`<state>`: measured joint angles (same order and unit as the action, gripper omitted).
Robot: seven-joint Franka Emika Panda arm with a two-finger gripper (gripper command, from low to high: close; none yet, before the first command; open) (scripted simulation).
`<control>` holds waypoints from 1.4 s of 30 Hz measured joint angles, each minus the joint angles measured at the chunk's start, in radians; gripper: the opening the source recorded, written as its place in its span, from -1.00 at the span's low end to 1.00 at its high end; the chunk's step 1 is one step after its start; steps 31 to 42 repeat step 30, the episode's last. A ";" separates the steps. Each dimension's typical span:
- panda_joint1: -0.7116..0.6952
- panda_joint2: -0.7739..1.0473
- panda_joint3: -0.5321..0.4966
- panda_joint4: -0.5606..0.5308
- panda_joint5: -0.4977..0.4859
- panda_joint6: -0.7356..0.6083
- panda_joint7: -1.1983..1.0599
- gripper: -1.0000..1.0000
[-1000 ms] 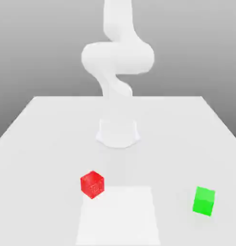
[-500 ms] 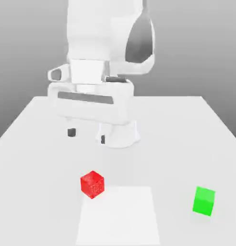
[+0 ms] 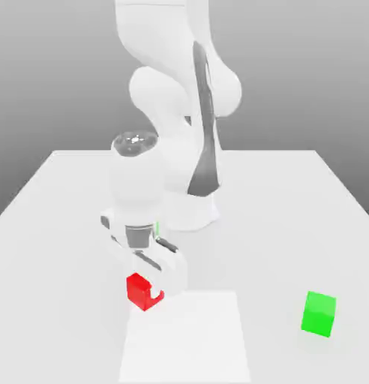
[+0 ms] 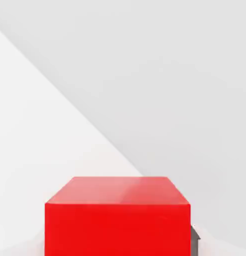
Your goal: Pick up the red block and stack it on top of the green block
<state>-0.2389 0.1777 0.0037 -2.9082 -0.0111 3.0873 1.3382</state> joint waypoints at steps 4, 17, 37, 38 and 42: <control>-0.004 -0.096 0.006 -0.013 0.003 -0.082 -0.003 -1.00; 0.314 -0.207 0.221 0.174 -0.010 -0.383 0.022 -1.00; 0.535 0.036 0.249 0.325 -0.144 -0.299 0.129 1.00; 0.535 0.036 0.249 0.325 -0.144 -0.299 0.129 1.00; 0.535 0.036 0.249 0.325 -0.144 -0.299 0.129 1.00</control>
